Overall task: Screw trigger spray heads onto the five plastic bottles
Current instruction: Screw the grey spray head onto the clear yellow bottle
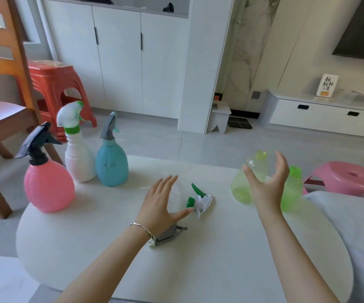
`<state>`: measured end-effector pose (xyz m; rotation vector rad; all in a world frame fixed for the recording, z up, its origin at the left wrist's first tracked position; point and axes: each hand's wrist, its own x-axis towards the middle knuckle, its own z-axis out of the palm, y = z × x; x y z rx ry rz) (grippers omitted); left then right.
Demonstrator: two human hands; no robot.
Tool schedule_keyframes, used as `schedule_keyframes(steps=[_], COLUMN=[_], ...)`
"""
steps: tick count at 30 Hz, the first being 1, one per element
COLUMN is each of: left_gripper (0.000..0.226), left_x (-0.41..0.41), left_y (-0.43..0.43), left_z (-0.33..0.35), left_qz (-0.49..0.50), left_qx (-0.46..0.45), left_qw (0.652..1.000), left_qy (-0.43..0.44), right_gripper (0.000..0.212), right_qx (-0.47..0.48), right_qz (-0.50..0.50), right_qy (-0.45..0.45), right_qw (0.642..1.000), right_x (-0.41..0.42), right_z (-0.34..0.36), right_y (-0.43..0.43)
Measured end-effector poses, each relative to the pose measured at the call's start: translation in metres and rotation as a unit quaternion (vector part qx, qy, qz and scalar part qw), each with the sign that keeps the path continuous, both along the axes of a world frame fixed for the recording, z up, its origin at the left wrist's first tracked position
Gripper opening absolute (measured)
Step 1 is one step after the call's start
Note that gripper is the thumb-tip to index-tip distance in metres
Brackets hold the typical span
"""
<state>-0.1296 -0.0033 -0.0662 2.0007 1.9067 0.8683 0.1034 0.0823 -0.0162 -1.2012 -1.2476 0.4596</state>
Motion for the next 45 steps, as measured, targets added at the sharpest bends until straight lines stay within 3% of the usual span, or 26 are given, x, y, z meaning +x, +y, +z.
schedule_keyframes(steps=[4,8,18,24,29,35,39,42,45], left_gripper=[0.093,0.093,0.1,0.11,0.108,0.09,0.088,0.09,0.091], left_x=[0.012,0.019,0.018,0.015,-0.001,-0.038,-0.075,-0.096,-0.108], left_y=[0.008,0.012,0.004,-0.012,-0.029,-0.053,-0.069,-0.081,-0.091], left_z=[-0.003,-0.005,0.005,0.015,0.024,0.025,0.027,0.021,0.014], left_qz=[-0.008,-0.021,-0.019,-0.015,-0.012,0.015,0.055,0.062,0.077], left_qx=[0.008,0.01,0.03,0.071,0.072,0.082,0.09,0.071,0.058], left_qw=[1.0,1.0,0.997,0.987,0.98,0.984,0.98,0.983,0.985], left_qy=[-0.015,-0.021,-0.063,-0.14,-0.186,-0.156,-0.17,-0.156,-0.146], right_gripper=[0.087,0.084,0.065,0.06,0.071,0.066,0.051,0.054,0.057], right_qx=[-0.084,-0.112,-0.066,-0.12,-0.193,-0.214,-0.217,-0.217,-0.218], right_qz=[0.017,0.024,0.014,0.211,0.335,0.407,0.412,0.42,0.412], right_qy=[0.032,0.052,0.071,0.149,0.13,0.014,-0.188,-0.344,-0.39], right_qw=[0.996,0.992,0.995,0.958,0.913,0.888,0.865,0.811,0.794], right_x=[0.009,0.009,-0.001,-0.043,-0.074,-0.081,-0.077,-0.078,-0.083], right_z=[-0.016,-0.027,-0.002,0.021,0.017,0.004,-0.015,-0.03,-0.036], right_y=[0.016,0.025,0.014,-0.034,-0.069,-0.08,-0.081,-0.084,-0.086])
